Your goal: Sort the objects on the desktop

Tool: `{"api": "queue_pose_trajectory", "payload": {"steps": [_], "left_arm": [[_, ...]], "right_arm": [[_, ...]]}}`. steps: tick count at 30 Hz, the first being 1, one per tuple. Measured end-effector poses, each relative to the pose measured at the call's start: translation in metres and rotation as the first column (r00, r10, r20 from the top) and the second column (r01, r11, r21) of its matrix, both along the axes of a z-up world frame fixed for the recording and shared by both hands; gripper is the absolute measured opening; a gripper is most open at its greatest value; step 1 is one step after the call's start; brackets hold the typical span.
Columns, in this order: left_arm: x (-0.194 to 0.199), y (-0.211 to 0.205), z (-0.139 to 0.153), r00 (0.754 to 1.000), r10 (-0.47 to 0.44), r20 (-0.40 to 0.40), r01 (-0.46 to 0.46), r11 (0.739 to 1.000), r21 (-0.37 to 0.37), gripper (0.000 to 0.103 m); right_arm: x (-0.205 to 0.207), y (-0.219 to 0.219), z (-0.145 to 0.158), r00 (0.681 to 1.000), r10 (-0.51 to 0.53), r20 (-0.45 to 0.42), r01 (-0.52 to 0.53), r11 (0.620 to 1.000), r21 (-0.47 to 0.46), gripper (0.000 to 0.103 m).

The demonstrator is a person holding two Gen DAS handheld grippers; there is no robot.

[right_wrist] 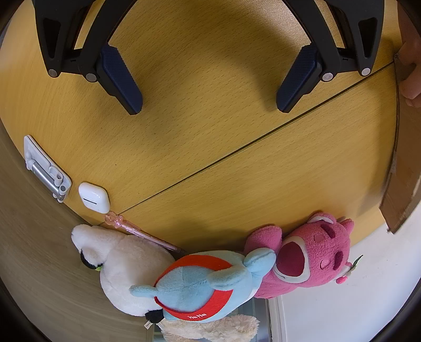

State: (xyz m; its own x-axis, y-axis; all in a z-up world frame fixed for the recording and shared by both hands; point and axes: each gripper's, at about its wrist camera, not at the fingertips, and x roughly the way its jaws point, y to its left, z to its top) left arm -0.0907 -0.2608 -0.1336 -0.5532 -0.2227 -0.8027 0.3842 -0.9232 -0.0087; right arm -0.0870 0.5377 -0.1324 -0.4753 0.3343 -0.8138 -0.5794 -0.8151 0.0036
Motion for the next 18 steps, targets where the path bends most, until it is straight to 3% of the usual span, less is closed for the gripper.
{"api": "queue_pose_trajectory", "payload": {"steps": [18], "left_arm": [[-0.0005,0.0005,-0.0006,1.000,0.002,0.000,-0.002,1.000,0.001,0.103]], "right_arm": [[-0.0001,-0.0007,-0.0003,1.000,0.000,0.000,0.000,1.000,0.000,0.103]]}}
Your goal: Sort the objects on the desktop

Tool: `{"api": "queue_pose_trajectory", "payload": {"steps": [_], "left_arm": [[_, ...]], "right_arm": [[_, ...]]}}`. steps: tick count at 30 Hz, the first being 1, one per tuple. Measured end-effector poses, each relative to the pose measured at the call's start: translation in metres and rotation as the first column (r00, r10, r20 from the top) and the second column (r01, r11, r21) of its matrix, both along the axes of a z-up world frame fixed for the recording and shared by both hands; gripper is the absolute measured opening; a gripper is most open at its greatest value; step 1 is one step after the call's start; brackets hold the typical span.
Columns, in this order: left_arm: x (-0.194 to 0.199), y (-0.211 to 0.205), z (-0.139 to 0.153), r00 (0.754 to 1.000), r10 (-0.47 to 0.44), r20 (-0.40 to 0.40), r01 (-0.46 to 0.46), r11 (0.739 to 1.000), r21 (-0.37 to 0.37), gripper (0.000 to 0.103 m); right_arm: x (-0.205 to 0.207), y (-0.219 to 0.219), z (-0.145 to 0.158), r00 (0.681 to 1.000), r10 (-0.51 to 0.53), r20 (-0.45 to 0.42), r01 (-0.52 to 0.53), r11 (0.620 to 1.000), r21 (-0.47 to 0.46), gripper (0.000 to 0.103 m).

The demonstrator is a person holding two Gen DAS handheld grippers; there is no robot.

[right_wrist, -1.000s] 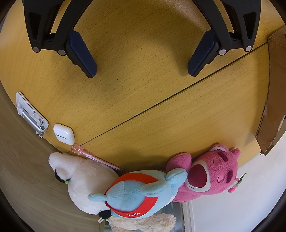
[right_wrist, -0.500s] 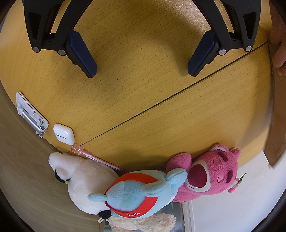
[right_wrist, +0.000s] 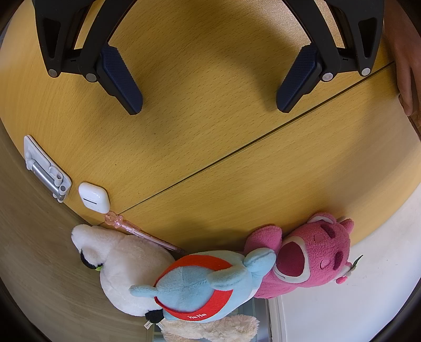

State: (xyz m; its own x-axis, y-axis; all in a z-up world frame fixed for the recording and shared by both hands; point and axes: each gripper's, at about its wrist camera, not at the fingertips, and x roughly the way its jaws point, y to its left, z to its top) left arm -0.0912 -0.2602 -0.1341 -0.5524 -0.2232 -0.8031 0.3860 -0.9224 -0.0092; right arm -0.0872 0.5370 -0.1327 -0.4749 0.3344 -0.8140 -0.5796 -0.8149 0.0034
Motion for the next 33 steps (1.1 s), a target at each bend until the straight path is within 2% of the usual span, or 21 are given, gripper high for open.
{"api": "queue_pose_trajectory", "payload": {"steps": [33], "left_arm": [[-0.0013,0.0001,0.0000,1.000,0.004,0.000,-0.004,1.000,0.000,0.103]], "right_arm": [[-0.0005,-0.0003,0.0009,1.000,-0.001,0.001,0.001,1.000,-0.001,0.103]]}}
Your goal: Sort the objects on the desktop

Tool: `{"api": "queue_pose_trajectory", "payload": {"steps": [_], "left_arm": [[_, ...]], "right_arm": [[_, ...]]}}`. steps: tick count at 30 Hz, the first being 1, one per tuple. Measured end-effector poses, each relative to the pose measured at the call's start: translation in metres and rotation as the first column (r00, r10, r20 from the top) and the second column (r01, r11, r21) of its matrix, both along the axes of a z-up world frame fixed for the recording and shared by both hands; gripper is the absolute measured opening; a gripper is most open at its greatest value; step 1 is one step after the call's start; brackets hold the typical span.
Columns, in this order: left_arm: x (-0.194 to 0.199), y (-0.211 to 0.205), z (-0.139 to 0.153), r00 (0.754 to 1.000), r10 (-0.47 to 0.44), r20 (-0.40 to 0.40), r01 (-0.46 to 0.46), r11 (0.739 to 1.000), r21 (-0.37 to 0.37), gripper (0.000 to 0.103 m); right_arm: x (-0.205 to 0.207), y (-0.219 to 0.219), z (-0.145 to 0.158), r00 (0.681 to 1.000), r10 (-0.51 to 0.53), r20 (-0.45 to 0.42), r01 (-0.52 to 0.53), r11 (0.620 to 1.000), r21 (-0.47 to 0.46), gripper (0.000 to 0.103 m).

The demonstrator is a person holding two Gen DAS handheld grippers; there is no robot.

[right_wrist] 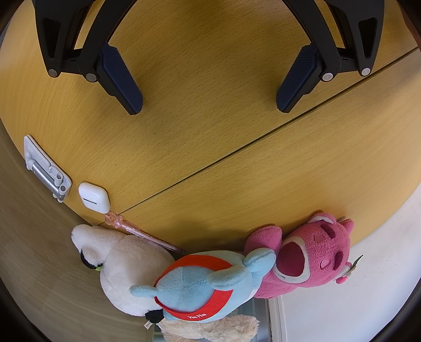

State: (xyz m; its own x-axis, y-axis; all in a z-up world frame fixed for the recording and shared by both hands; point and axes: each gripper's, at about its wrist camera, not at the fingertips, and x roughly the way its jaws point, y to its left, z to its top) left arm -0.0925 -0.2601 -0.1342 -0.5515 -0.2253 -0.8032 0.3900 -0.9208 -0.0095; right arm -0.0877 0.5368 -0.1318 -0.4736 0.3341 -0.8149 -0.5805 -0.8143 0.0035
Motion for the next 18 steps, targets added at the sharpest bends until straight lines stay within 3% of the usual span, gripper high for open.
{"api": "queue_pose_trajectory", "payload": {"steps": [18], "left_arm": [[-0.0014,-0.0025,-0.0044,1.000,0.002,-0.001,-0.002,1.000,0.001,0.103]], "right_arm": [[0.0005,0.0006,-0.0006,1.000,-0.001,0.000,0.001,1.000,0.000,0.103]]}}
